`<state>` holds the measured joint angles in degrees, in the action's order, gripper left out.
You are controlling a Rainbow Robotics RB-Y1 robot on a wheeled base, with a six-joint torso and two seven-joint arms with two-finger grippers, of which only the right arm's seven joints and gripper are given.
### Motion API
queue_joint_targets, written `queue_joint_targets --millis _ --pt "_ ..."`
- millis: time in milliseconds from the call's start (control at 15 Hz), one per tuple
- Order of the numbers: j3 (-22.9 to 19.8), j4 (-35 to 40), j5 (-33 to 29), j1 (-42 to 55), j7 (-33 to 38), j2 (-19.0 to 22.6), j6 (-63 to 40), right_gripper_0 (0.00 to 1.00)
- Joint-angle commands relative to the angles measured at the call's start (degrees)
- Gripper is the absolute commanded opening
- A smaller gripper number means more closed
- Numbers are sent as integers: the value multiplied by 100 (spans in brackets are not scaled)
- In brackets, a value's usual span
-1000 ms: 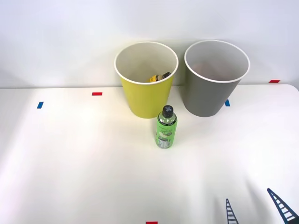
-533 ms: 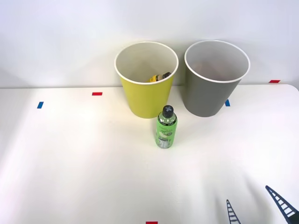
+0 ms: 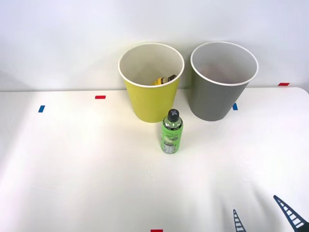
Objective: Put cans in the gray bin, plastic bottles in the light green bin
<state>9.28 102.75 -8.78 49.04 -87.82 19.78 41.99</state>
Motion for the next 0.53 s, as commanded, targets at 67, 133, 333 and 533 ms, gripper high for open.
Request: queue_joint_targets --millis 67,133,333,533 --pt "4 0 -1 36 11 -54 2 100" --pt "4 9 -10 53 20 -45 2 100" --pt "4 9 -10 53 20 -45 2 100" --pt "4 9 -10 53 20 -45 2 100"
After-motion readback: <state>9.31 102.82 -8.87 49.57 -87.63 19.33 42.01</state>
